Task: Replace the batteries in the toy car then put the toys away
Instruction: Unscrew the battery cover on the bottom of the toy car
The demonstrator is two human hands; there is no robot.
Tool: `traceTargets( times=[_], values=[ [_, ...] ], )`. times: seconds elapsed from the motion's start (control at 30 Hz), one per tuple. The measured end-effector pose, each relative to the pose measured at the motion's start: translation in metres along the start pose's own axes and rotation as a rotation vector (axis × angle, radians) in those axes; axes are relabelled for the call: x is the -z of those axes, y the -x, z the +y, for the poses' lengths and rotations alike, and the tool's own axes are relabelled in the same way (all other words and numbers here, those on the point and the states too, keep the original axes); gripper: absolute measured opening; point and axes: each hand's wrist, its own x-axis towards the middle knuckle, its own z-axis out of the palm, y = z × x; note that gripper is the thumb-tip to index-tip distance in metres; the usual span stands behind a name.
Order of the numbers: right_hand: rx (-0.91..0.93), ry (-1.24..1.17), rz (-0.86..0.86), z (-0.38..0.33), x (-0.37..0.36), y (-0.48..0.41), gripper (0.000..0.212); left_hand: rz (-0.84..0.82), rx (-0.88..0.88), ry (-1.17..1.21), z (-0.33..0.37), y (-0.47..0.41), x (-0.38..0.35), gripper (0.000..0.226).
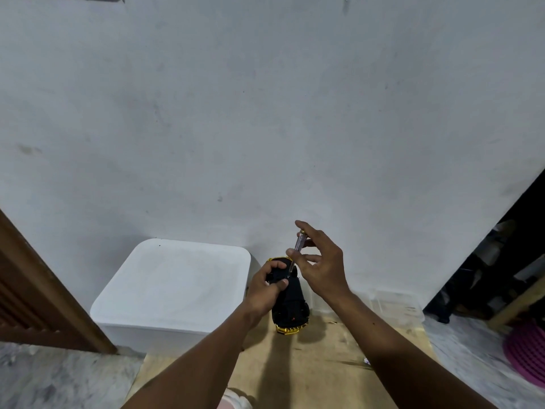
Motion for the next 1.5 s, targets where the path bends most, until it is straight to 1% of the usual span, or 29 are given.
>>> traceTargets(
  times=[0.07,0.17,0.23,0.33,0.4,0.5,0.63,0.67,0.8,0.83,0.97,1.03,1.1,1.13,1.2,1.27,1.33,1.43,1.5],
  values=[
    [0.012,0.023,0.001,0.001,0.0,-0.001,0.065,0.0,-0.002,-0.008,0.0,-0.001,0.001,0.033],
    [-0.031,-0.021,-0.014,0.006,-0.001,-0.002,0.071,0.003,0.003,-0.02,0.0,-0.001,0.001,0.032],
    [-0.04,-0.03,-0.017,0.004,-0.002,-0.002,0.065,0.004,0.002,-0.024,-0.001,-0.002,0.001,0.033],
    [0.005,0.011,-0.012,0.0,-0.001,-0.002,0.056,0.0,0.003,-0.022,-0.001,-0.002,0.001,0.033],
    [0.008,0.018,-0.02,0.001,-0.001,-0.003,0.059,-0.002,-0.002,-0.028,-0.001,-0.002,0.001,0.033],
    [-0.04,-0.016,-0.044,0.005,-0.001,-0.002,0.065,0.0,0.002,-0.034,-0.002,-0.001,0.002,0.032],
    [0.012,-0.009,-0.022,0.0,-0.001,0.0,0.052,-0.006,-0.002,-0.036,0.0,0.001,0.001,0.031],
    [0.019,0.001,-0.014,0.0,-0.001,0.0,0.051,-0.006,-0.005,-0.043,0.0,0.0,0.001,0.031],
    [-0.048,-0.018,-0.039,0.005,0.0,-0.002,0.066,0.002,-0.007,-0.051,-0.001,0.001,0.002,0.031],
    [-0.052,-0.017,-0.043,0.005,0.0,-0.002,0.066,0.005,-0.006,-0.05,-0.002,0.001,0.002,0.032],
    [0.004,0.027,-0.031,-0.003,0.001,0.002,0.054,0.004,-0.004,-0.025,0.002,0.001,-0.001,0.032],
    [0.013,0.038,-0.012,-0.002,0.0,0.001,0.06,-0.002,-0.004,-0.017,0.003,0.001,-0.002,0.032],
    [-0.021,0.02,-0.017,0.0,-0.001,0.0,0.069,-0.017,0.003,-0.007,0.004,0.003,-0.003,0.03],
    [-0.038,0.008,-0.026,0.001,-0.001,0.0,0.07,-0.017,0.002,-0.006,0.003,0.004,-0.003,0.03],
    [-0.044,-0.009,-0.032,-0.001,0.0,0.001,0.065,-0.014,-0.005,0.003,0.003,0.006,-0.003,0.029],
    [-0.016,-0.026,-0.018,-0.003,0.001,0.001,0.056,-0.016,-0.007,0.016,0.004,0.007,-0.003,0.03],
    [0.014,-0.022,-0.005,-0.003,0.001,0.001,0.051,-0.013,-0.003,0.014,0.003,0.007,-0.004,0.03],
    [-0.034,-0.054,-0.025,-0.002,0.0,0.0,0.057,-0.003,0.001,0.004,0.003,0.007,-0.004,0.031],
    [-0.057,-0.072,-0.027,-0.003,0.0,0.001,0.056,-0.005,0.002,0.009,0.003,0.008,-0.004,0.03]
  ],
)
